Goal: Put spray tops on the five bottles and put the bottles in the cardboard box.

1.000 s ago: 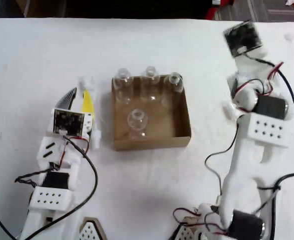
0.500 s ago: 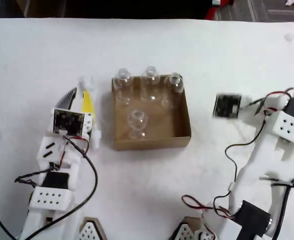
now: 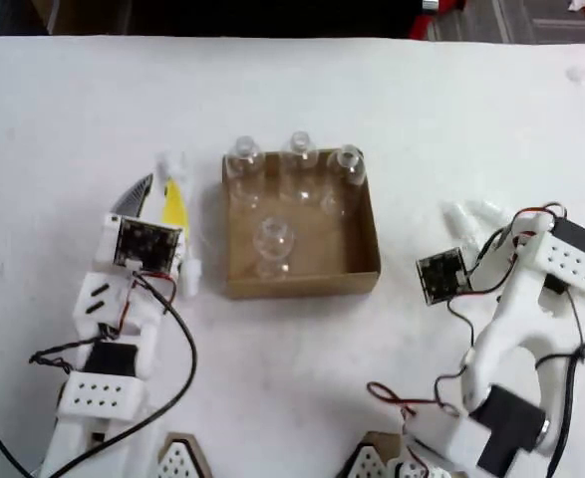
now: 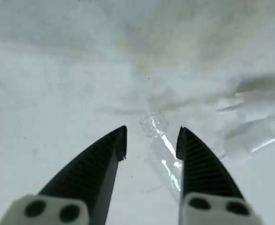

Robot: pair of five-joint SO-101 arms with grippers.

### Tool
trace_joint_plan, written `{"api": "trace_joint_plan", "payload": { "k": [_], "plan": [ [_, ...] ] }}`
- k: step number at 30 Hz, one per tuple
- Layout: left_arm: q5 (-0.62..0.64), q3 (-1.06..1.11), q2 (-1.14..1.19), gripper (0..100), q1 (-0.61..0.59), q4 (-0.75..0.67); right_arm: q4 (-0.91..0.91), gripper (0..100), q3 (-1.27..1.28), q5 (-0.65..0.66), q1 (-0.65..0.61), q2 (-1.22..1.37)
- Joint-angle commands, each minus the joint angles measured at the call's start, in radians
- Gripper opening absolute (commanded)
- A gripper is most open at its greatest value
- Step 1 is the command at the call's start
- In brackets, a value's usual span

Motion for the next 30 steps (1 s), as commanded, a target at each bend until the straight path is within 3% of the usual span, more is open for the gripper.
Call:
{"api": "trace_joint_plan", "payload": {
  "k": [1, 10, 30],
  "plan": [
    [-0.011, -0.015, 0.001, 8, 0.012, -0.025, -0.071, 15.2, -0.069, 0.044, 0.022, 0.111],
    [-0.011, -0.015, 0.001, 8, 0.012, -0.026, -0.027, 15.2, -0.238, 0.129, 0.088, 0.315],
    [-0.011, -0.015, -0.004, 8, 0.012, -0.025, -0.031, 15.2, -0.235, 0.144, 0.076, 0.334]
  ]
}}
